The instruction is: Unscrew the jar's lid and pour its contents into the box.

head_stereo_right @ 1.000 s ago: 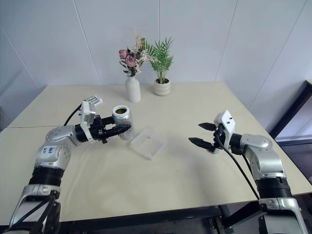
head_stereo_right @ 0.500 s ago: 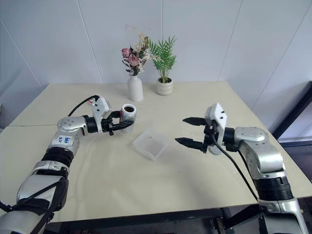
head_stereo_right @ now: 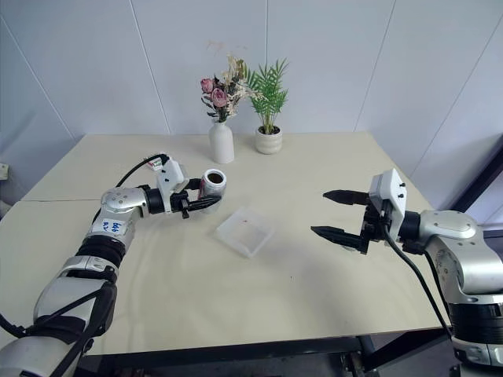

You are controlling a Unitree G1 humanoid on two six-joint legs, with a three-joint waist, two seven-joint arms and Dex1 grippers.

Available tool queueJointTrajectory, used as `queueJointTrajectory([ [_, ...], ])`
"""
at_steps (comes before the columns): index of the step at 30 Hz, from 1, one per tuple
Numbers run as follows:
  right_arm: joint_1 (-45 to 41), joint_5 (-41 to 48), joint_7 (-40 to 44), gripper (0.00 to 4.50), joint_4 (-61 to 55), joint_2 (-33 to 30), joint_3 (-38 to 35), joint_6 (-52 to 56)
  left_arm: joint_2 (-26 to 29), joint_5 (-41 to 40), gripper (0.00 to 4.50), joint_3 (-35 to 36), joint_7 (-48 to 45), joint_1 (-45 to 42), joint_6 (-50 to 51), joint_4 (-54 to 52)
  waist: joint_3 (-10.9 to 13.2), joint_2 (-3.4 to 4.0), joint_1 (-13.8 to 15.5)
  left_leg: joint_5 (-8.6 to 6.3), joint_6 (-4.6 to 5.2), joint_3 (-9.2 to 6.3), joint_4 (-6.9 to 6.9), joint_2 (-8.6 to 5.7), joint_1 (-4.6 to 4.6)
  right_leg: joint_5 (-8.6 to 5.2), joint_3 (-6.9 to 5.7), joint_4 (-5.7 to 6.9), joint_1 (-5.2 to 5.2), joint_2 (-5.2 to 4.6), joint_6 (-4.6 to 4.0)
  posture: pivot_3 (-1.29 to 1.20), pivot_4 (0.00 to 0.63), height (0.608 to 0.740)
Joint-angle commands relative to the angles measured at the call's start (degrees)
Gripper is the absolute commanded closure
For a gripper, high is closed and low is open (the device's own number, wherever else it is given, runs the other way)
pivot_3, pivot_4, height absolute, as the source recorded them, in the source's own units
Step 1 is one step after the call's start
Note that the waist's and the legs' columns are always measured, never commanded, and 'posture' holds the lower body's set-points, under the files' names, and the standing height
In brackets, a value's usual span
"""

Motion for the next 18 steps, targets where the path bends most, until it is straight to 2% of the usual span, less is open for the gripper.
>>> queueJointTrajectory([
  [1, 1.92, 1.38, 0.27, 0.04, -1.55, -3.33, -4.94, -0.72, 0.35, 0.21, 2.47, 0.22, -0.19, -2.24, -1.18, 0.13, 0.00, 0.00, 0.09, 0.00, 0.00, 0.00, 0.01, 0.00, 0.00, 0.00, 0.00, -0.01, 0.00, 0.00, 0.00, 0.00, 0.150, 0.740],
  [9, 3.69, 1.73, -1.18, 0.04, -3.07, -2.88, -4.95, -0.83, 0.21, 1.98, 2.47, -0.64, 0.50, -3.18, -3.00, 2.02, 0.00, 0.00, -0.12, 0.03, 0.04, 0.04, 0.05, -0.02, 0.05, 0.01, 0.06, 0.15, -0.01, 0.01, 0.01, 0.00, 0.150, 0.740],
  [12, 3.98, 1.95, -2.17, 0.04, -3.76, -2.13, -4.56, -0.61, 0.55, 5.54, 2.47, -2.91, 3.65, -3.48, -7.30, 2.41, 0.00, 0.00, -0.05, 0.04, 0.04, 0.04, 0.07, -0.02, 0.05, 0.01, 0.06, 0.17, 0.00, 0.01, 0.01, 0.00, 0.150, 0.740],
  [14, 4.16, 2.12, -2.67, 0.04, -3.81, -1.93, -4.61, -0.55, 0.75, 8.52, 2.47, -4.26, 8.16, -4.16, -11.35, 2.67, 0.00, 0.00, 0.00, 0.04, 0.04, 0.04, 0.09, -0.03, 0.05, 0.01, 0.08, 0.16, 0.00, 0.00, 0.02, 0.00, 0.150, 0.740],
  [18, 5.15, 2.76, -4.10, 0.04, -4.27, -1.26, -4.92, -0.14, 3.50, 26.90, 2.47, -14.49, 29.20, -9.47, -22.97, 2.68, 0.02, -0.03, 0.16, 0.04, 0.03, 0.03, 0.10, -0.04, 0.03, 0.03, 0.10, 0.15, 0.00, 0.00, 0.05, 0.00, 0.150, 0.740],
])
